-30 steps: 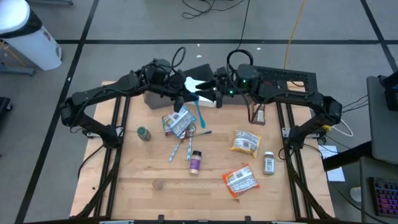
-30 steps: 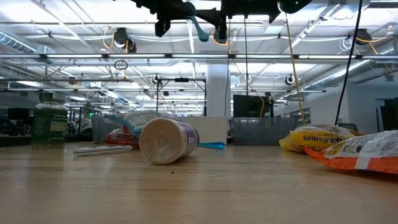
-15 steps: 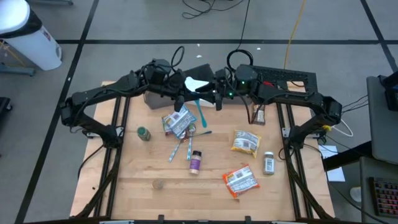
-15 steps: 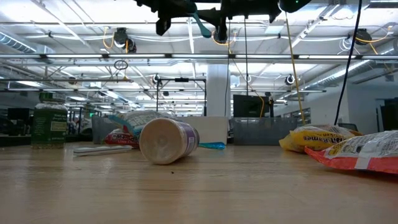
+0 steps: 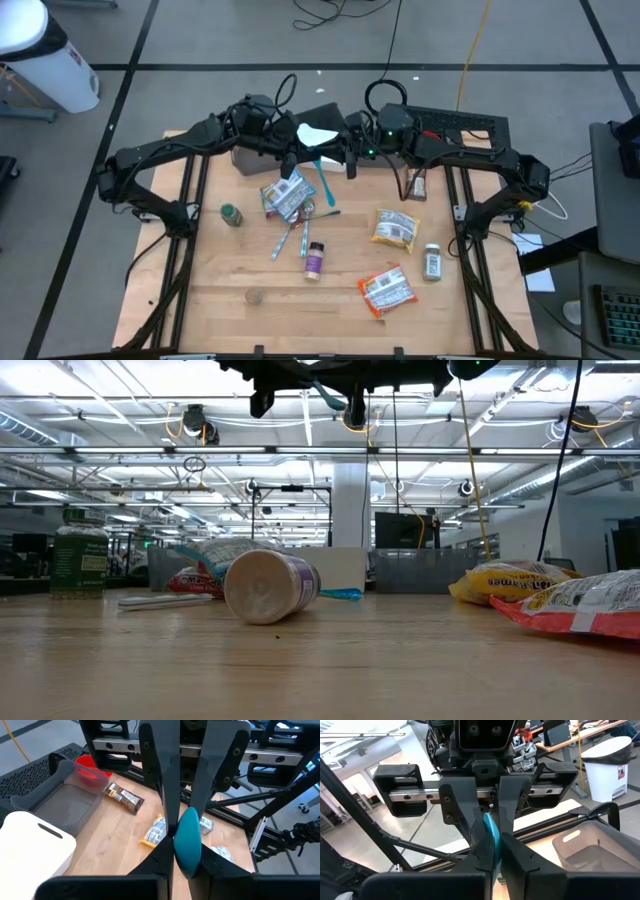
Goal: Pick & Place Food Item
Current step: Put the blue baby spoon into the left black bin
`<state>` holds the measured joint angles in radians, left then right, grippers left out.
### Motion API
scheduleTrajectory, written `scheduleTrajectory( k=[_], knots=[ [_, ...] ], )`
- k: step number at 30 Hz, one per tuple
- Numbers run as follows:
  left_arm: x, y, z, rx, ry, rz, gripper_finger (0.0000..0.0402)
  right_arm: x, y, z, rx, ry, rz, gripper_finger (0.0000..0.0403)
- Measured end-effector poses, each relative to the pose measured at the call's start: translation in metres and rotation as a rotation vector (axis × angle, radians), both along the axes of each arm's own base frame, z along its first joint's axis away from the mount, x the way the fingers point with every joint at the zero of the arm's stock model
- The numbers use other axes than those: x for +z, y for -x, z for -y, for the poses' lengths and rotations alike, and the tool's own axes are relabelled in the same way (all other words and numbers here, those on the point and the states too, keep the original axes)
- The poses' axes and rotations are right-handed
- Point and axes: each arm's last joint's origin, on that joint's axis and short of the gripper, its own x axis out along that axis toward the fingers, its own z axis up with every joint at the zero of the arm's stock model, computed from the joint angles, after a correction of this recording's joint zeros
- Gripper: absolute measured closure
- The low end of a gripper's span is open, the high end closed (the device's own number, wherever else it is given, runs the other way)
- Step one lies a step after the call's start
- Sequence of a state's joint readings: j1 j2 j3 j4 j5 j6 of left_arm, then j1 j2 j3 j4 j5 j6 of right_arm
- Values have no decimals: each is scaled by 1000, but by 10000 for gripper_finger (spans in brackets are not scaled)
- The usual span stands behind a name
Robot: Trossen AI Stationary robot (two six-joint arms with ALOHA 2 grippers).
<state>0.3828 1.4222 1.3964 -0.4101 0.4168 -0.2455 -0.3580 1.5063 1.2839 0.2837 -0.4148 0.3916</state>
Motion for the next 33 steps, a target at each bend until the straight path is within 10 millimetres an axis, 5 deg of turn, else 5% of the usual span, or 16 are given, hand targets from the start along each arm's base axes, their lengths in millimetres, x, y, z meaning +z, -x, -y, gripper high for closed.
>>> scheduleTrajectory(
  k=[6,21,33],
  knots=[
    [0,0,0,-7,-9,4,347,0,0,0,-1,20,-3,400],
    [6,7,-19,42,-39,64,213,6,7,8,-109,45,17,403],
    [6,14,-32,19,71,73,203,35,40,22,-434,99,91,403]
  ],
)
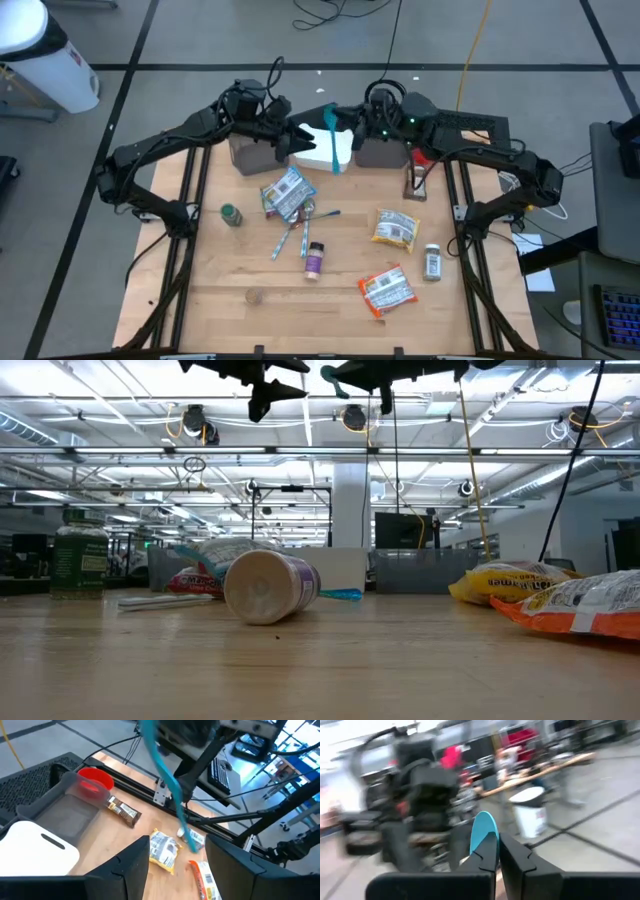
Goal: Pick & Place Food Item
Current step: Put the blue baby spoon into the left black bin
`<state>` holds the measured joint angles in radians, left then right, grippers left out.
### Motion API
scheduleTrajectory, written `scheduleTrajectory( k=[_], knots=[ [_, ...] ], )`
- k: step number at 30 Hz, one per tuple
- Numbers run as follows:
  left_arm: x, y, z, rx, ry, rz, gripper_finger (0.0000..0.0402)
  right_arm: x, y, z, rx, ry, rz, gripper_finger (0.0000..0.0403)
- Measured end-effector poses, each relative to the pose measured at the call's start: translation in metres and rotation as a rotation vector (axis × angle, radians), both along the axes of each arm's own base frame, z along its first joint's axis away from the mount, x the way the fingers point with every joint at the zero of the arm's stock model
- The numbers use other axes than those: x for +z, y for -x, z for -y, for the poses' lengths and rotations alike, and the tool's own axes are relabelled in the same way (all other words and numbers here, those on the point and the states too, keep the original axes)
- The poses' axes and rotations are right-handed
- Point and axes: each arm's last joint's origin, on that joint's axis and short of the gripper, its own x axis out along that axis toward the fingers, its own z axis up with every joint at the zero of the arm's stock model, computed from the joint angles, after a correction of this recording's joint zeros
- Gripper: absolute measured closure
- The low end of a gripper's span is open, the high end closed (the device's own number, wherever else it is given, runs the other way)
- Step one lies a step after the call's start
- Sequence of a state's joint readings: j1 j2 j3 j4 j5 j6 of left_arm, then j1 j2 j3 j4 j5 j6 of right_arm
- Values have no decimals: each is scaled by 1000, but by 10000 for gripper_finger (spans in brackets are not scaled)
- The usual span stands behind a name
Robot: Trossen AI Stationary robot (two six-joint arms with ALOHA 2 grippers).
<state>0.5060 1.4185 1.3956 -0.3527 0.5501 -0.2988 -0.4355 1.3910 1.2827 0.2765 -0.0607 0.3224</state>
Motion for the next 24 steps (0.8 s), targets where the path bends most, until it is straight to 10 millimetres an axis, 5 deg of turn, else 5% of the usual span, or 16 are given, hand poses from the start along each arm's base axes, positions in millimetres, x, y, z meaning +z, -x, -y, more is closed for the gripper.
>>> scheduleTrajectory(
  k=[8,14,24],
  knots=[
    [4,-8,7,127,-167,15,204,8,-2,-2,-263,8,116,403],
    [8,-15,18,148,-315,36,204,5,-13,-5,-257,9,184,403],
    [7,-14,16,234,-320,12,204,2,-23,-9,-233,-2,231,403]
  ],
)
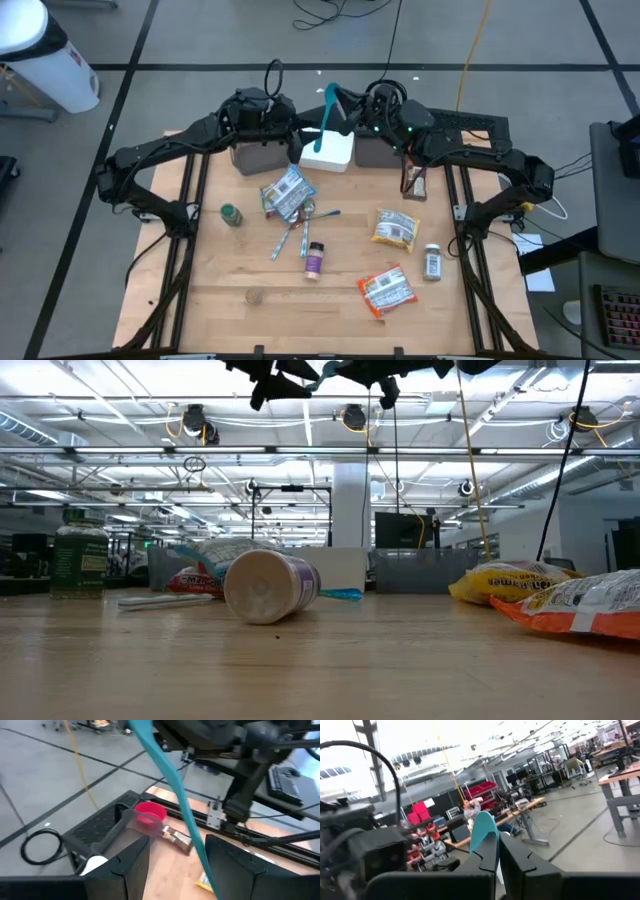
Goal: Pick & Place Food Item
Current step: Put the blue baby spoon into the left black bin
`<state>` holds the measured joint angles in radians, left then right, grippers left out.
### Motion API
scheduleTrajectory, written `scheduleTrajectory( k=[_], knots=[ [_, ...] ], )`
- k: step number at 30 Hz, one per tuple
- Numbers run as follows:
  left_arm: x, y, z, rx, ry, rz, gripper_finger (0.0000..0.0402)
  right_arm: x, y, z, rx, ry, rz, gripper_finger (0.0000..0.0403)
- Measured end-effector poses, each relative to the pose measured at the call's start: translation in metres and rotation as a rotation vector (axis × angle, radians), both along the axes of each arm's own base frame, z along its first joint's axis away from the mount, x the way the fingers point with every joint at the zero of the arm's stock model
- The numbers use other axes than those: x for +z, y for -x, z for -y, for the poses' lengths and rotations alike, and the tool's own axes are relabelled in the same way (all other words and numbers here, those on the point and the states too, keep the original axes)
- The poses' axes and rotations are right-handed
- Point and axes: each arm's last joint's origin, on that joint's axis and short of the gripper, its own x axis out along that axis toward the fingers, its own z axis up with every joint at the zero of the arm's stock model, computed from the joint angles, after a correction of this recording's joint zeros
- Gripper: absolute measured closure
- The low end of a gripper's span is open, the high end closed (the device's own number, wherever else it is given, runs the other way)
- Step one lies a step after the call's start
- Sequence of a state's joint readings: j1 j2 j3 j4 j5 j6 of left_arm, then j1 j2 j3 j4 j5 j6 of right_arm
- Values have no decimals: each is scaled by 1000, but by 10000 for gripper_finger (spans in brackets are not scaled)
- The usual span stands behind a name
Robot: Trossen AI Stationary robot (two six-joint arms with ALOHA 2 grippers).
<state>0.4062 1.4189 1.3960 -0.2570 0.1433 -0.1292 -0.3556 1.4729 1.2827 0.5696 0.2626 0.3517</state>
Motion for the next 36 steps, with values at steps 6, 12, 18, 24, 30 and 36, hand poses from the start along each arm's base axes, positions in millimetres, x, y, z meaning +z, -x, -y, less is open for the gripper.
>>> scheduleTrajectory(
  k=[6,12,18,24,30,36],
  knots=[
    [0,-4,10,40,-126,-44,204,-9,-10,-3,-11,-20,-5,403],
    [0,-12,34,170,-370,-149,204,-8,-9,-3,-53,-31,6,403],
    [7,-15,55,328,-593,-210,204,-8,-9,-2,-86,-40,13,403],
    [6,-21,62,326,-609,-204,204,-7,-9,-5,-110,-59,42,403],
    [-5,-36,68,325,-644,-237,204,-5,-8,-6,-110,-59,61,403],
    [-9,-44,71,357,-675,-242,204,-5,-8,-6,-113,-59,64,403]
  ],
)
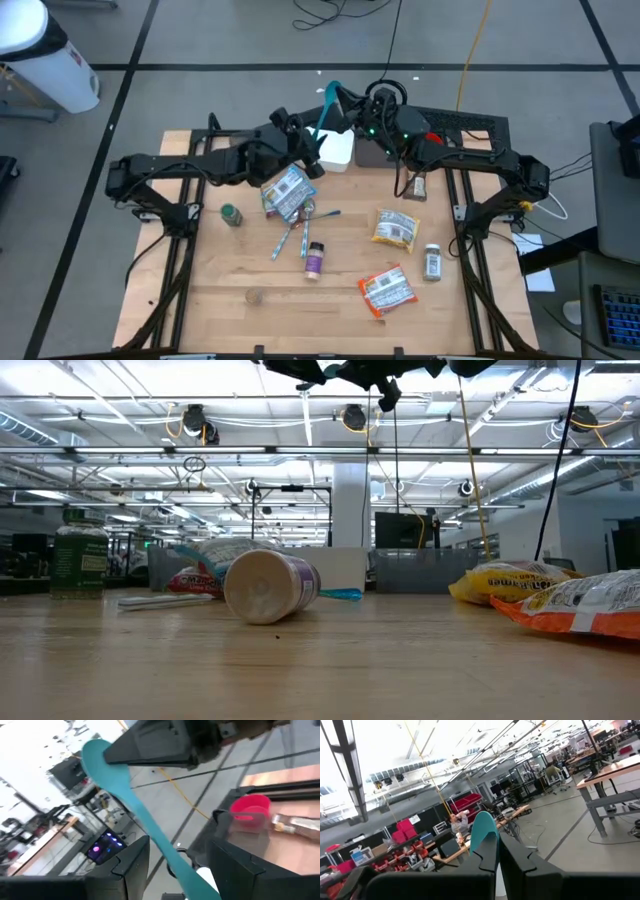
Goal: Pick & Place Food Item
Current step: Put the blue baby spoon into the left black bin
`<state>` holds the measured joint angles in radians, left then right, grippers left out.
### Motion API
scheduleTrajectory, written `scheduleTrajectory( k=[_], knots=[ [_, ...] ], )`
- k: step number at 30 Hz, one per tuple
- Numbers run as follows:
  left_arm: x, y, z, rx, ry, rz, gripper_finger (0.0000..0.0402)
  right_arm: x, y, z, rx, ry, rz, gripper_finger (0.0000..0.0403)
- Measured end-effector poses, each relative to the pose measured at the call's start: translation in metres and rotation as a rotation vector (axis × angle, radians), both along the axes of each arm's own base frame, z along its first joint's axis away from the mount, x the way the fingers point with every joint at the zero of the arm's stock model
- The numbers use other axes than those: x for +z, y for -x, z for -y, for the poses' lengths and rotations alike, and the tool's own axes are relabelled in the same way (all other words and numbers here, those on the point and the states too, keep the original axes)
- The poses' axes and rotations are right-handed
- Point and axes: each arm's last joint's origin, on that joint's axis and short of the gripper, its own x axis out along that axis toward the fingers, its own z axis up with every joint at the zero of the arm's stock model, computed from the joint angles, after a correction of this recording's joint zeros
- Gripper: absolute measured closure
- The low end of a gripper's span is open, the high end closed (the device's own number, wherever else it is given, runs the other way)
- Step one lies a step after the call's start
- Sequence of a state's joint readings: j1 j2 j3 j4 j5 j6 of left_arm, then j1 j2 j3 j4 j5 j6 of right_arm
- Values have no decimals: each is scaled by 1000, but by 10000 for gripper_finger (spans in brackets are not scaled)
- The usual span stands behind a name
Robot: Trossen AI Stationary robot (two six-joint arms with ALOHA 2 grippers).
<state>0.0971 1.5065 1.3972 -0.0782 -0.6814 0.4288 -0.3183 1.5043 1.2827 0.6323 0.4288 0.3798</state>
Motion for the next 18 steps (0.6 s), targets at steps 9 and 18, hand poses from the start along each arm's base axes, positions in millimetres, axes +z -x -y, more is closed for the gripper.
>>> scheduleTrajectory(
  k=[9,18],
  knots=[
    [2,0,-1,39,-73,-41,210,0,0,0,3,16,-14,403],
    [2,0,-5,26,-70,-41,279,0,0,0,1,23,-21,403]
  ],
)
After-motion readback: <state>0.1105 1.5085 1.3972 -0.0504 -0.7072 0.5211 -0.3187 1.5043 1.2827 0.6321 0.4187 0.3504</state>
